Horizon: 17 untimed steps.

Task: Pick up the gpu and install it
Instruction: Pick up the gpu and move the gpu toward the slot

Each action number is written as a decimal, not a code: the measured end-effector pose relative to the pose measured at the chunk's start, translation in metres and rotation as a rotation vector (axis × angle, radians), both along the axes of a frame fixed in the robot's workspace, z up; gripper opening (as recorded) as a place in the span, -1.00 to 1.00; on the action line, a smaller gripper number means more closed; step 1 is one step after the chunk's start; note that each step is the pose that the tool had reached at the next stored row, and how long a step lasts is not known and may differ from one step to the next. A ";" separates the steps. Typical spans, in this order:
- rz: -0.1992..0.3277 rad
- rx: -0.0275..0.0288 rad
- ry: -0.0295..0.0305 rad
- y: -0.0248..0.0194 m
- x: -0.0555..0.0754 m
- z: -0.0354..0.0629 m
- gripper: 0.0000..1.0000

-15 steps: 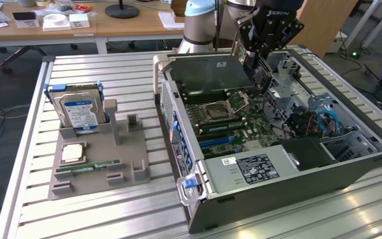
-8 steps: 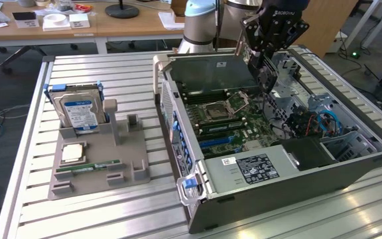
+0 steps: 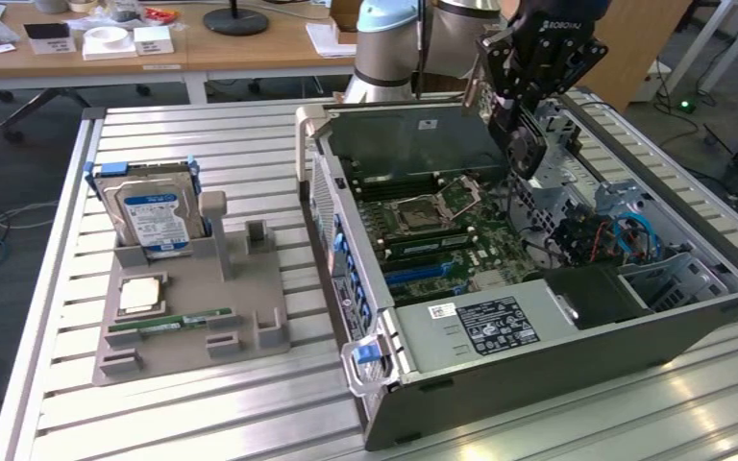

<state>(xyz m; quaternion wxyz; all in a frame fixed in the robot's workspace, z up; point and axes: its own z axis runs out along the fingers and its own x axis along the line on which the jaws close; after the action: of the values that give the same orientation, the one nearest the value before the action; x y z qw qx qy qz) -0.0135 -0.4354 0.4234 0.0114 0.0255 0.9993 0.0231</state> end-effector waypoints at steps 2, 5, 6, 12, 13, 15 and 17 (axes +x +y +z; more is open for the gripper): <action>0.000 0.0000 0.0000 0.0000 0.002 0.0000 -0.47; 0.000 0.0001 0.0000 0.0000 0.003 0.0000 -0.47; 0.000 0.0000 0.0000 0.0000 0.003 0.0000 -0.47; 0.000 0.0001 0.0000 0.0000 0.005 0.0000 -0.47; 0.000 0.0000 0.0000 0.0000 0.006 0.0000 -0.47; 0.000 0.0000 0.0000 0.0000 0.008 0.0000 -0.47; 0.000 0.0000 0.0000 0.0000 0.008 0.0000 -0.47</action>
<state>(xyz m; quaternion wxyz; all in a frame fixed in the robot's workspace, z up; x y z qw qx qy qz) -0.0053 -0.4354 0.4234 0.0114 0.0255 0.9993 0.0231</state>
